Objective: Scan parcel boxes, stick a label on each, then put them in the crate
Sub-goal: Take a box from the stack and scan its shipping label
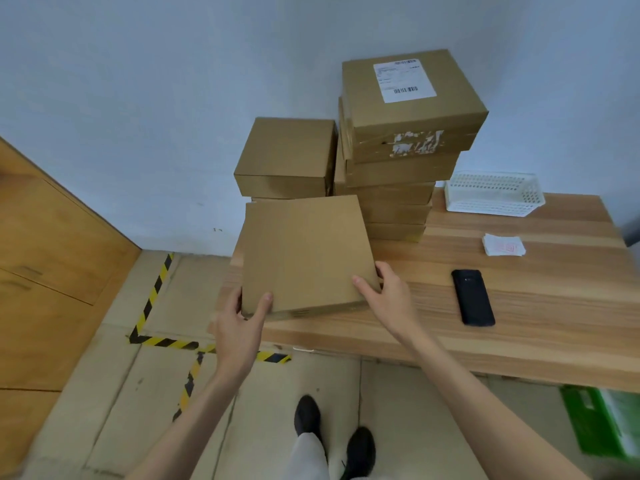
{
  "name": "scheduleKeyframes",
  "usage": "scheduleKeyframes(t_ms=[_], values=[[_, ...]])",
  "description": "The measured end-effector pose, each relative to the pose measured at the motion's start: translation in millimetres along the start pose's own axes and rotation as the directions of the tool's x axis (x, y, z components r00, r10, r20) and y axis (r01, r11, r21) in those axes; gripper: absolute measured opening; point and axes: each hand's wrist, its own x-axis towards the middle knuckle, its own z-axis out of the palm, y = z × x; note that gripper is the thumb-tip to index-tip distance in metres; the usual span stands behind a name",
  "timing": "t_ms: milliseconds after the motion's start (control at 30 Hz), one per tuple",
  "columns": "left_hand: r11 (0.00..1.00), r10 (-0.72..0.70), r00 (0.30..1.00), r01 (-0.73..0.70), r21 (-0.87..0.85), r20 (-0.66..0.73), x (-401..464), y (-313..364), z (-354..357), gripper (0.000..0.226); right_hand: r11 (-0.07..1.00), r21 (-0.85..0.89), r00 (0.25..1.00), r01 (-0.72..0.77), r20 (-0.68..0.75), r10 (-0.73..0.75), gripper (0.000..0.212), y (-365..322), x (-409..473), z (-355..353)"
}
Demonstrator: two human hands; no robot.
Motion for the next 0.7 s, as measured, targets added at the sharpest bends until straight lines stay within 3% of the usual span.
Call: scheduleKeyframes(t_ms=[100, 233, 367, 500, 700], values=[[0.999, 0.036, 0.998, -0.037, 0.019, 0.048, -11.5, -1.9, 10.0, 0.026, 0.998, 0.049, 1.000, -0.026, -0.006, 0.026, 0.049, 15.0, -14.5, -15.5], [0.999, 0.028, 0.985, -0.032, 0.022, 0.168, -6.8, 1.7, 36.0, 0.045, 0.985, 0.154, 0.997, -0.074, -0.009, 0.076, 0.049, 34.5, -23.7, -47.2], [0.999, 0.045, 0.951, -0.044, -0.009, 0.305, -0.5, 12.5, 65.7, 0.040, 0.967, 0.217, 0.991, -0.131, 0.008, 0.132, 0.064, 45.2, -24.9, -76.4], [0.999, 0.044, 0.926, -0.037, -0.026, 0.375, 14.0, 14.9, 85.1, 0.038, 0.948, 0.276, 0.986, -0.156, -0.009, 0.165, 0.053, 51.8, -27.3, -96.9], [0.996, 0.015, 0.898, 0.023, -0.082, 0.439, 31.8, 19.6, 104.7, 0.029, 0.965, 0.220, 0.984, -0.145, -0.070, 0.164, 0.044, 63.8, -20.4, -105.1]])
